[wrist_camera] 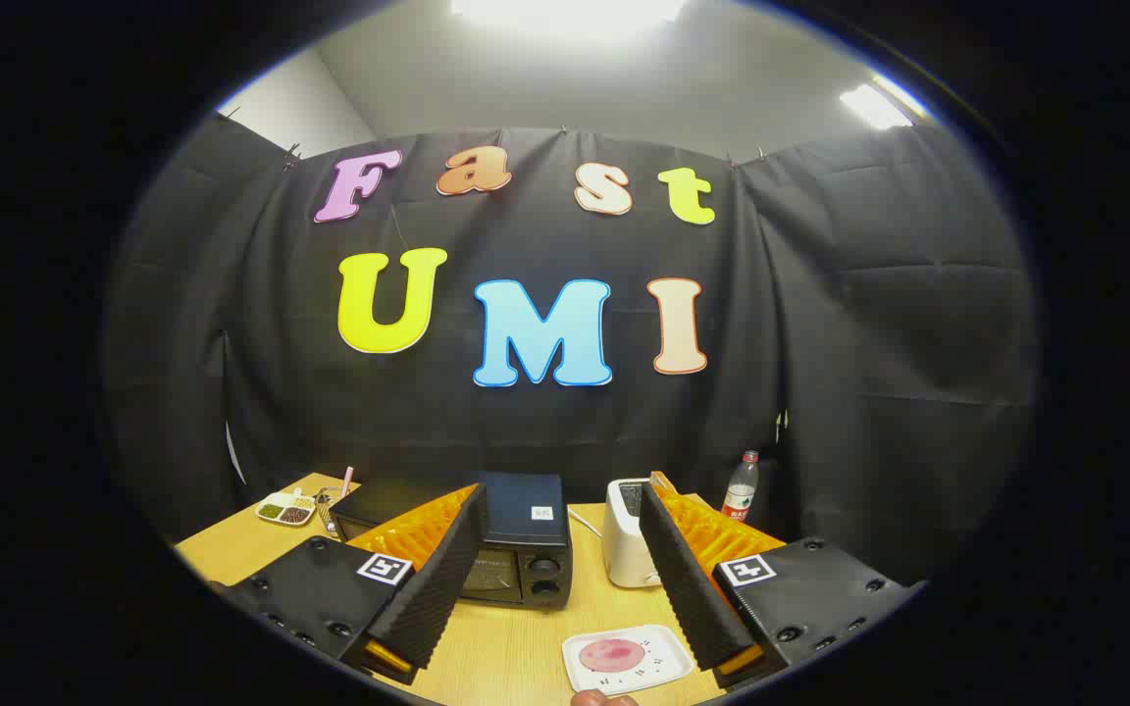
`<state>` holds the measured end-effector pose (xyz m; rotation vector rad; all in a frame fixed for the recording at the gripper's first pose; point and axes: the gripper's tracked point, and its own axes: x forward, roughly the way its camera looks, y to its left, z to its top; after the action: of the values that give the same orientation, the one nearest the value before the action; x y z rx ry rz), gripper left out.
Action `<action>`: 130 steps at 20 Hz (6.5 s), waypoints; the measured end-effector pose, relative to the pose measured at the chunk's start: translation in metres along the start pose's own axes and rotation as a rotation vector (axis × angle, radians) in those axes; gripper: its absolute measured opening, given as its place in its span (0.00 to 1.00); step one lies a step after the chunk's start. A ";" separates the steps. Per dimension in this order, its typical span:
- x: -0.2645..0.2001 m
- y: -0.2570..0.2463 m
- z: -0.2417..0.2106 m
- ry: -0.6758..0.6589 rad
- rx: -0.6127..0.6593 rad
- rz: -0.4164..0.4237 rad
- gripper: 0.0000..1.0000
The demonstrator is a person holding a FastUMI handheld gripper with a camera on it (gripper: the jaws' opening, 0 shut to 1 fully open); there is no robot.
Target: Open the toaster oven, put the food inside, and close the toaster oven door.
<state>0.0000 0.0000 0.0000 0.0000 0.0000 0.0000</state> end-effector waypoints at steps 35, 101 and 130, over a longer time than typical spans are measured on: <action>0.052 0.091 -0.022 0.101 0.018 0.154 0.98; -0.032 0.091 -0.239 0.828 -0.110 0.105 0.97; 0.032 -0.125 -0.324 1.130 -0.054 0.256 0.97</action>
<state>0.0323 -0.1245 -0.3243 -0.0538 1.1299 0.2560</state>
